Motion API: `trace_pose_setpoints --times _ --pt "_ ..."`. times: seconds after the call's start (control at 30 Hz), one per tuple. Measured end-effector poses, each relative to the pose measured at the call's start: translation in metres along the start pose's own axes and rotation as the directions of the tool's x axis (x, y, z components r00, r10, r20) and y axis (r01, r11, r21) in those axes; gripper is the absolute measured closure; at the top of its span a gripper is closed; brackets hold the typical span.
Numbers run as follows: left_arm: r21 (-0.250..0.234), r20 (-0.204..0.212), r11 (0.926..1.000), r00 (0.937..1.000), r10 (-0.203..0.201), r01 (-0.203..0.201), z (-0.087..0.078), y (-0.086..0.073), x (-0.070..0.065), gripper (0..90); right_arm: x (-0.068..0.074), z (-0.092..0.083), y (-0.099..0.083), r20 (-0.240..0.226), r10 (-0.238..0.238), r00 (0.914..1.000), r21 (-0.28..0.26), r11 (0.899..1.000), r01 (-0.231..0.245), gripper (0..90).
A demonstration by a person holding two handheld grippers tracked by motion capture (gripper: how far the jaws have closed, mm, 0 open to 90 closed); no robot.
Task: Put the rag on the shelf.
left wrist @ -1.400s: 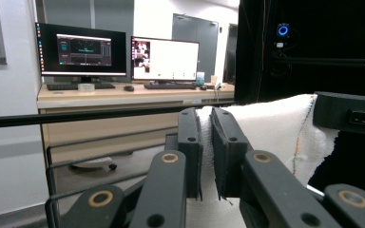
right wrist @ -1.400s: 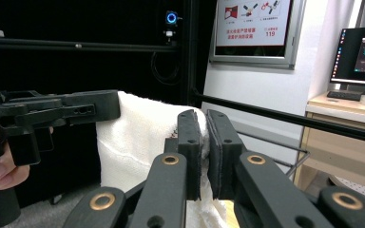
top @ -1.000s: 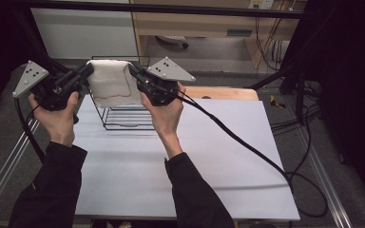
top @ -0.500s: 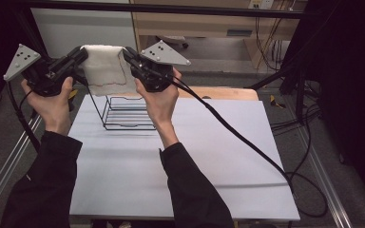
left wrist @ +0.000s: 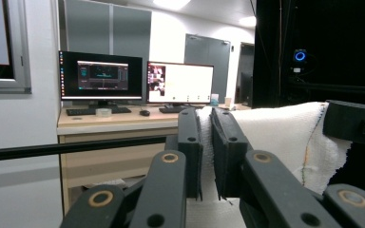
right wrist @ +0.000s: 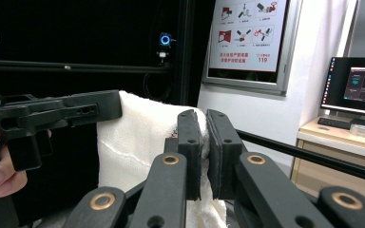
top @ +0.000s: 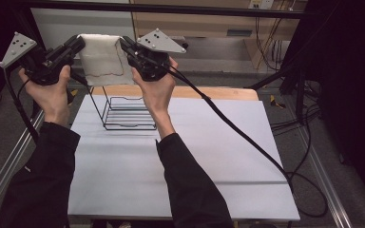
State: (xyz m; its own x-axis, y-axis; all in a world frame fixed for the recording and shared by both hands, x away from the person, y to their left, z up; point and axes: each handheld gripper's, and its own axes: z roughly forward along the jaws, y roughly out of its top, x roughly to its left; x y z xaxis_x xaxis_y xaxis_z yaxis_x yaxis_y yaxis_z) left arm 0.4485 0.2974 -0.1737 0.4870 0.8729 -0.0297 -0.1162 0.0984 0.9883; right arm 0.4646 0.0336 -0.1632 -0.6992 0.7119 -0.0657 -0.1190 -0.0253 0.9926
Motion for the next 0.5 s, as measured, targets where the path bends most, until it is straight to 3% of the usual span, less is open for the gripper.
trace_pose_setpoints --times 0.5 --pt "0.002 -0.022 1.0000 0.9997 -0.006 0.006 0.017 0.007 0.014 83.0 -0.008 0.021 0.007 0.014 -0.002 0.9999 0.005 1.000 0.002 85.3"
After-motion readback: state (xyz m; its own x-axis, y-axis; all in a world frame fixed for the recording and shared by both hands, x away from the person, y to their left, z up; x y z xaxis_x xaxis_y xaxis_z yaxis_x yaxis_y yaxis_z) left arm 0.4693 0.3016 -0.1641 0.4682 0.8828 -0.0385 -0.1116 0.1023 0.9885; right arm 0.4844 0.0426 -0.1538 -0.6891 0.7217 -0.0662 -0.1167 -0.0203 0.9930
